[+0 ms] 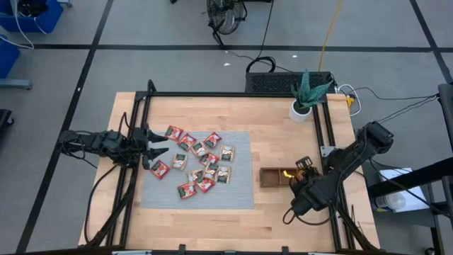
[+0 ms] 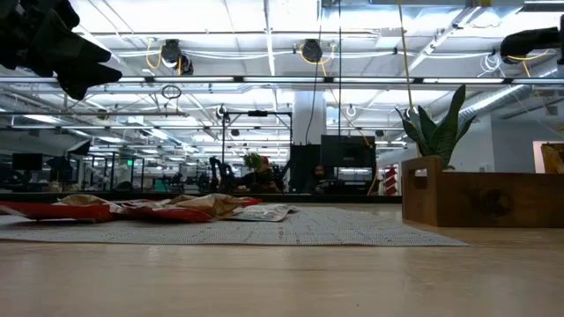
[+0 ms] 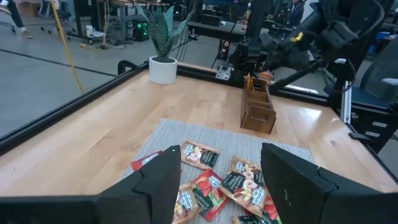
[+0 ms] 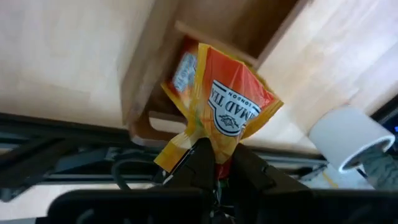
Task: Pick & Place Tea
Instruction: Put the yellow tea bag into the right section of the wooden organizer
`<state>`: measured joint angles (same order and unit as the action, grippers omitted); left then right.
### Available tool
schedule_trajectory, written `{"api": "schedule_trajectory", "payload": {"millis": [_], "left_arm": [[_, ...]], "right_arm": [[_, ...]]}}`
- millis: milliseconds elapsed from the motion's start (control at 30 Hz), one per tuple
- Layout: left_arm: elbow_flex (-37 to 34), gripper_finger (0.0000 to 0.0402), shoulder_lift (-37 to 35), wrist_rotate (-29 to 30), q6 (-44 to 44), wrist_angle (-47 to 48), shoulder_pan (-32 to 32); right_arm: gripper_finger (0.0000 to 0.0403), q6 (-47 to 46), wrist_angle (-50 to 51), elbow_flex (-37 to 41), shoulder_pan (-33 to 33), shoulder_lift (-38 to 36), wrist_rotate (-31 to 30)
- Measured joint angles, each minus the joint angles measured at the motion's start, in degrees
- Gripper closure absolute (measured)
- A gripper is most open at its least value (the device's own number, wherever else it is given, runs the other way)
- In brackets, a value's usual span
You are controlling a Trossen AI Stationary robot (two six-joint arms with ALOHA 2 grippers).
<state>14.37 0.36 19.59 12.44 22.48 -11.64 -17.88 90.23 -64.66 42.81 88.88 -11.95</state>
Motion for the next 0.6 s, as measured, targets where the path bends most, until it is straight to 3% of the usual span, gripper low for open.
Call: {"api": "schedule_trajectory", "payload": {"millis": [600], "left_arm": [[0.0,0.0178,0.0,0.0,0.0,0.0,0.0]], "right_arm": [[0.0384,2.3,-1.7,6.4,1.0,0.0,1.8]]}}
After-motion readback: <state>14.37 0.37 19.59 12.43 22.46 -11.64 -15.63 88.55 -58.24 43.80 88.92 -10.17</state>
